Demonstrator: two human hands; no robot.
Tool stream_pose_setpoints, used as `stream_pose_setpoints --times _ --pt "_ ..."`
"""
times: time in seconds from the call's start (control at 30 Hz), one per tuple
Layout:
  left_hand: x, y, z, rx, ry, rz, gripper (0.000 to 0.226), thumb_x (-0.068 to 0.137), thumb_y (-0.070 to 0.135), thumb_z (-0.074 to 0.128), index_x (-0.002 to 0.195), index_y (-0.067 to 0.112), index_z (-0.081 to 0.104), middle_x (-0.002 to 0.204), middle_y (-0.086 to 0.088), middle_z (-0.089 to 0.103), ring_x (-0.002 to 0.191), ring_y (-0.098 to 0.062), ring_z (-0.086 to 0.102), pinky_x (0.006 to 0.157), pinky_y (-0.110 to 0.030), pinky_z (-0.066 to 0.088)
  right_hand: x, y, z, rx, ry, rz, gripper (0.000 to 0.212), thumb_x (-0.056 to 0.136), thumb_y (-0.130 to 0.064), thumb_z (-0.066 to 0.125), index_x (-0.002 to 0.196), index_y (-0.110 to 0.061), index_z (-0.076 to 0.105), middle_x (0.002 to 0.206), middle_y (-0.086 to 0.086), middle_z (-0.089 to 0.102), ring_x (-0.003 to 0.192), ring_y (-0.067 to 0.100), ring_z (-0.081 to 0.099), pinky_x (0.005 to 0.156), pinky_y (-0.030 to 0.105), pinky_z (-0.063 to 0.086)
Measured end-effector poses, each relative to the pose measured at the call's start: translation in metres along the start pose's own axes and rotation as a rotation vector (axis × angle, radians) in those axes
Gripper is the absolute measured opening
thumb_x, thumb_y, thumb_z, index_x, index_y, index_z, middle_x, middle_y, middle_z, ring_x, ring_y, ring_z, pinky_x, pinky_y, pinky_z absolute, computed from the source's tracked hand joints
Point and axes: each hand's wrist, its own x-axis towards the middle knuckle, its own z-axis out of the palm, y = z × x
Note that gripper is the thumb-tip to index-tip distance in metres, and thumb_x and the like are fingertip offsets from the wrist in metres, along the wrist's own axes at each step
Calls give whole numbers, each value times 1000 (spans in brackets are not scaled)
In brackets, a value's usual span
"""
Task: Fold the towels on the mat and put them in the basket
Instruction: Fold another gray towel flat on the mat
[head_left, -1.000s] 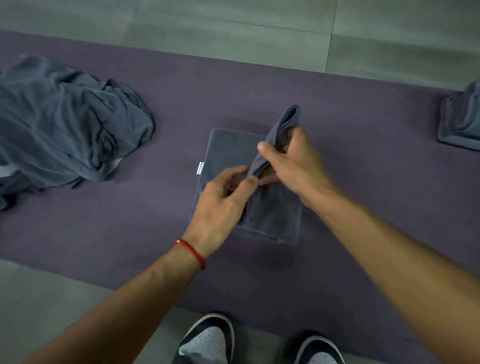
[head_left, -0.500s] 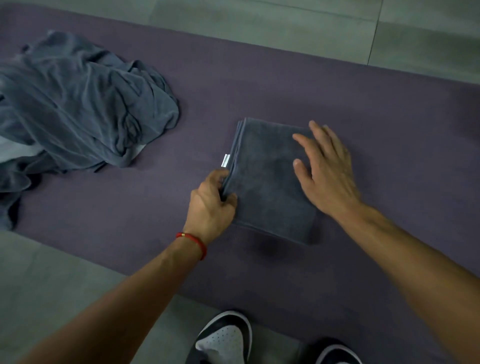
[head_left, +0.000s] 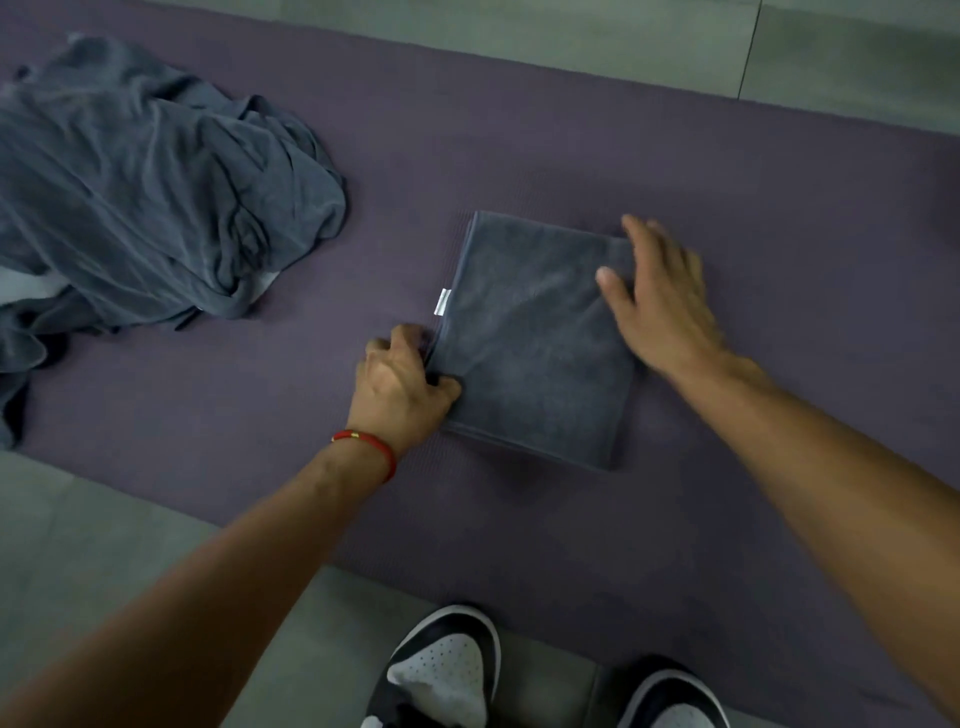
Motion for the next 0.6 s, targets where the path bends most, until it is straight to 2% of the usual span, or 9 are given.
stream_pose_setpoints --times 0.07,0.17,0.2,0.23,0.27,0.3,0.4,0.47,0.6 --pt "5 2 -5 -92 -105 -47 58 80 33 75 130 16 51 118 -3 62 111 -23 58 90 -27 46 15 4 -13 -24 22 40 60 96 -46 53 146 -15 40 146 15 47 133 40 41 109 53 37" --pt "13 5 -11 -201 -190 -123 68 63 38 82 121 16 55 109 -1 66 101 -19 65 86 -31 56 33 6 -28 74 -110 121 50 89 -42 69 132 -19 54 130 7 60 120 30 55 98 41 46" --pt "16 6 -11 -209 -232 -118 58 63 35 81 114 15 60 103 -2 68 95 -19 68 80 -32 59 36 6 -32 133 -160 173 46 85 -41 74 124 -21 60 123 4 65 113 25 60 93 37 49" --pt "17 9 -13 -195 -276 -110 40 69 27 80 103 16 65 93 -2 69 85 -17 69 69 -29 60 38 7 -34 212 -200 225 40 82 -40 78 116 -22 66 114 1 69 104 21 64 88 35 52" --pt "18 13 -14 -199 -308 -113 21 75 19 77 92 17 66 84 -2 68 73 -15 67 58 -25 57 39 8 -36 300 -230 272 35 80 -36 81 109 -23 69 104 -1 71 95 18 67 82 32 54" --pt "19 17 -14 -214 -331 -131 12 78 14 74 86 17 65 77 -2 66 65 -15 65 52 -24 55 37 10 -38 389 -244 311 31 78 -32 84 104 -21 71 97 -1 71 88 16 67 76 30 55" --pt "19 31 -20 -243 -357 -120 7 79 14 68 85 16 67 69 0 65 60 -15 64 53 -27 55 17 21 -50 598 -210 410 23 78 -21 85 95 -12 71 84 3 69 72 14 64 66 31 57" --pt "27 44 -23 -173 -330 6 9 78 18 67 87 19 67 70 4 63 65 -14 62 52 -21 48 -7 37 -61 656 -161 496 19 78 -19 85 85 -14 68 79 3 68 68 14 62 63 30 56" --pt "53 88 -16 -65 -158 269 22 78 22 71 94 21 56 97 0 61 90 -20 58 70 -23 41 -85 64 -78 838 -40 806 19 83 -20 79 85 -12 62 84 6 67 70 14 65 52 21 58"
